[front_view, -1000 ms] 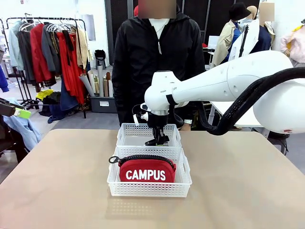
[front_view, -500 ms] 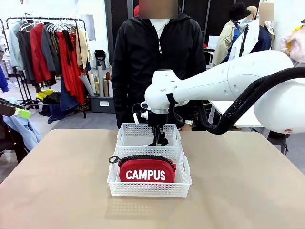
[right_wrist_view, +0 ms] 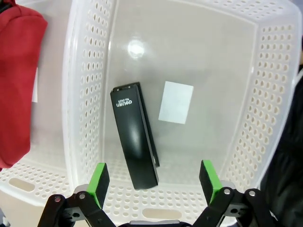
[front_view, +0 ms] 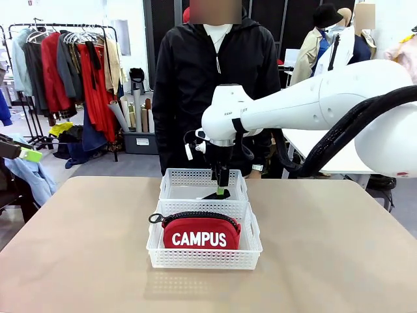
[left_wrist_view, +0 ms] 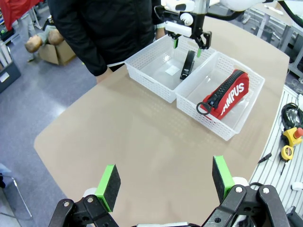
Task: Distribute items into two baskets.
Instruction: Place the picked Stapler into the Organizing basket as instructed by the person.
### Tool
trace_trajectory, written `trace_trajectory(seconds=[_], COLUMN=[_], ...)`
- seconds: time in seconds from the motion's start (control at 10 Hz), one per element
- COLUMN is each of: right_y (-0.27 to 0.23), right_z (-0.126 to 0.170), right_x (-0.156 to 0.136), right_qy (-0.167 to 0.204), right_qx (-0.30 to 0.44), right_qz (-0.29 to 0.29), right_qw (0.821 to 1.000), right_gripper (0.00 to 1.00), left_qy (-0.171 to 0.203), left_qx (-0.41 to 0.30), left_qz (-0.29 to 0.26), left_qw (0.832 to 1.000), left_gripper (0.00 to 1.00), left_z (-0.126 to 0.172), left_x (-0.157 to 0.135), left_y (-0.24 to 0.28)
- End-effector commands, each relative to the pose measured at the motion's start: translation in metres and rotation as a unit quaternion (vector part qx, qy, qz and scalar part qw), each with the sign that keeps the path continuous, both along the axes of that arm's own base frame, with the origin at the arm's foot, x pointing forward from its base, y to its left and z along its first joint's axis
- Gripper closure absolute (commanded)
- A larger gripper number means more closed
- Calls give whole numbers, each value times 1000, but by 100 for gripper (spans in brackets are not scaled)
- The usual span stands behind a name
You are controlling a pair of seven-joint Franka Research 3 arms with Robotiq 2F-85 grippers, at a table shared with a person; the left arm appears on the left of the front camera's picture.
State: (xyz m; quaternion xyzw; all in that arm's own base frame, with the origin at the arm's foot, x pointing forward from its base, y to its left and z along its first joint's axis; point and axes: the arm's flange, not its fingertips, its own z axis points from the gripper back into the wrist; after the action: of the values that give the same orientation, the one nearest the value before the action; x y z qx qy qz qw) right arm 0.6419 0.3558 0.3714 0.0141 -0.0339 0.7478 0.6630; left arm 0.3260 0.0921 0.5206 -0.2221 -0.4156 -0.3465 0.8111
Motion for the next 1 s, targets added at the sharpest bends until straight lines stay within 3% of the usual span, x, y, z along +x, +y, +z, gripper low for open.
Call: trace_trajectory(seconds=[0.0,0.9], right_y=[-8,-2], right_z=[7,7], right_x=[-9,0], right_qy=[-11,-4], right_qx=[5,1], right_qz=[-7,-1], right_qw=[1000,1000], right_gripper=[0,0], left_qy=[-9,-9], left_qx=[-5,-5], left_qz=[-6,-6], left_qw=[1000,1000], left_gripper=[0,0], left_z=[-1,-1], left_x=[2,2], left_y=[0,0])
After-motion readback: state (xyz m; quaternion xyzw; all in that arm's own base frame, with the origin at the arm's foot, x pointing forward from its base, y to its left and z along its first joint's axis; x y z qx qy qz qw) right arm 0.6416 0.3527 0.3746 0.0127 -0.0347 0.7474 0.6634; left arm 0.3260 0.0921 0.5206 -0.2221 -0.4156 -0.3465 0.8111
